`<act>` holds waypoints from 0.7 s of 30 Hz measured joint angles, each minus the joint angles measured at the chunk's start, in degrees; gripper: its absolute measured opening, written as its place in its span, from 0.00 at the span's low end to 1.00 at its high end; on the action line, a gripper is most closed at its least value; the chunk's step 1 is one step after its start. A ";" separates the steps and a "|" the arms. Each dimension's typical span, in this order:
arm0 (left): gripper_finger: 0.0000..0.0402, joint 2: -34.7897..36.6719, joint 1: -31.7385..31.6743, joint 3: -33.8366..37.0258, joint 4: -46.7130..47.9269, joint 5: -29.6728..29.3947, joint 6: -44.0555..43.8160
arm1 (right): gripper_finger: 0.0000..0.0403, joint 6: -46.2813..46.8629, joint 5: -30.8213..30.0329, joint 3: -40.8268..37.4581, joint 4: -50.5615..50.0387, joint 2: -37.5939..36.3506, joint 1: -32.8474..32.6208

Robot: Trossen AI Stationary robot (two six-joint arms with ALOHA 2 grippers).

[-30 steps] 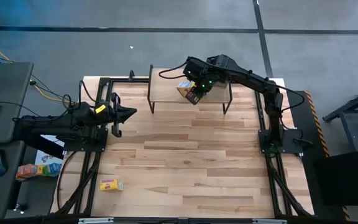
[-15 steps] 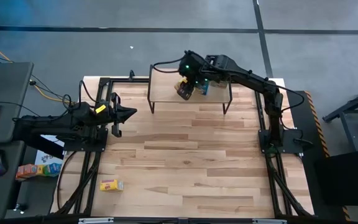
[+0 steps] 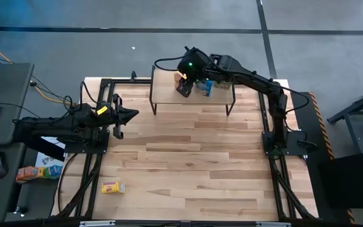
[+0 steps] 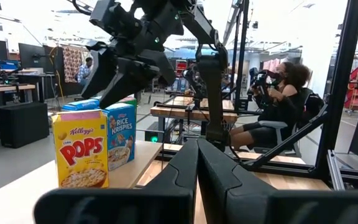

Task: Stack cereal on shelf
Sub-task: Put the right yellow cereal box on the shelf, then adjust the Yellow cereal box to be next to the blue cereal boxes

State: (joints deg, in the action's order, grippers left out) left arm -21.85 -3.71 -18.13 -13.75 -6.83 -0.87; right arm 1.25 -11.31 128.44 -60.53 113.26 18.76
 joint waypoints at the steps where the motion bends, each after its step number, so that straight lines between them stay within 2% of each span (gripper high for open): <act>1: 0.00 0.00 -0.02 0.00 0.06 0.00 -0.02 | 0.49 -0.16 0.47 0.00 -0.52 -0.13 0.00; 7: 0.00 0.00 -0.02 0.02 0.48 0.00 -0.02 | 0.46 -1.60 -0.55 0.04 -9.28 -0.69 -1.38; 10: 0.00 0.00 0.00 0.02 0.56 0.02 -0.02 | 0.36 -1.69 -3.34 0.07 -11.73 -1.05 -3.09; 16: 0.00 0.00 0.00 0.02 0.60 0.02 -0.08 | 0.04 -1.37 -5.59 0.07 -13.38 -1.19 -6.07; 21: 0.00 0.00 0.00 0.02 0.61 0.02 -1.04 | 0.03 -0.21 -11.43 0.07 -13.40 0.90 -8.95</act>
State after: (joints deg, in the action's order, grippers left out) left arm -21.85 -3.71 -18.11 -13.14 -6.81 -1.91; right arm 1.05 -22.75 128.51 -73.93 114.17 9.82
